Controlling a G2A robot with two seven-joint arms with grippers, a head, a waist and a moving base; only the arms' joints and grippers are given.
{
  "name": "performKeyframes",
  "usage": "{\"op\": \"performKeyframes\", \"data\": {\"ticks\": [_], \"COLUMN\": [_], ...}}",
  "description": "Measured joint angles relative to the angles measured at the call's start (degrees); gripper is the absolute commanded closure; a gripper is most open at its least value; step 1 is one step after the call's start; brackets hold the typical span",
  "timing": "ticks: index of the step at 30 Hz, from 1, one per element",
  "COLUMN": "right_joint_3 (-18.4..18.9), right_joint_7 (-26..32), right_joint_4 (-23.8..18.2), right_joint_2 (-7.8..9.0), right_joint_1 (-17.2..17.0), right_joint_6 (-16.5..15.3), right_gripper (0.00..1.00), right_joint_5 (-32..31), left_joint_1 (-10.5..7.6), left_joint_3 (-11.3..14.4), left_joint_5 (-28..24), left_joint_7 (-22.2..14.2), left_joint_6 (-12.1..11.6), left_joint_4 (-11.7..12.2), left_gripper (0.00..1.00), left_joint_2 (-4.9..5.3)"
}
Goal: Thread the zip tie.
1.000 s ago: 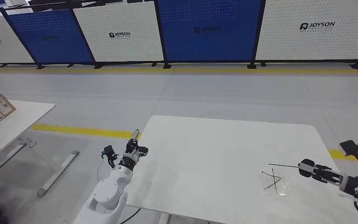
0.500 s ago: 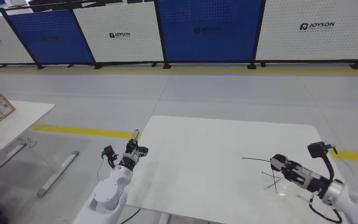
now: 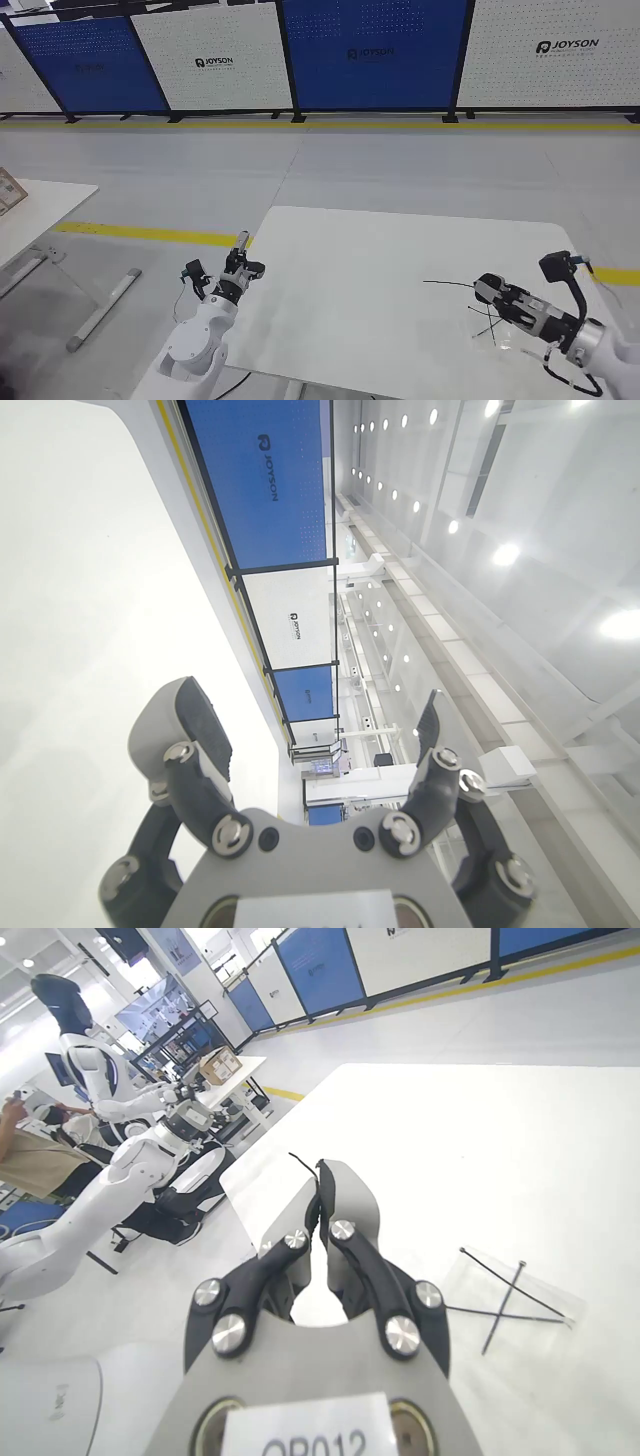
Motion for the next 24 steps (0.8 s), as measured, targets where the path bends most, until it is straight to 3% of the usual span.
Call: {"op": "performKeyframes", "data": {"ticks": [7, 18, 24], "right_joint_3": [-5.7, -5.7, -7.5], "right_joint_7": [-4.2, -4.5, -8.5], "right_joint_4": [0.6, 0.5, -1.3], "right_joint_2": [0.60, 0.58, 0.59], "right_joint_1": [4.7, 4.8, 5.5], "right_joint_6": [0.0, 0.0, 0.0], "right_gripper": [1.00, 1.00, 1.00], "right_joint_5": [-6.5, -6.7, -9.2], "left_joint_1": [0.00, 0.00, 0.00], "left_joint_3": [0.0, 0.0, 0.0], "left_joint_5": [0.0, 0.0, 0.0], "left_joint_7": [0.0, 0.0, 0.0], "left_joint_6": [0.0, 0.0, 0.0], "left_joint_4": [0.0, 0.0, 0.0], "left_gripper": [0.00, 0.00, 0.00], "left_joint_2": [0.00, 0.00, 0.00]}}
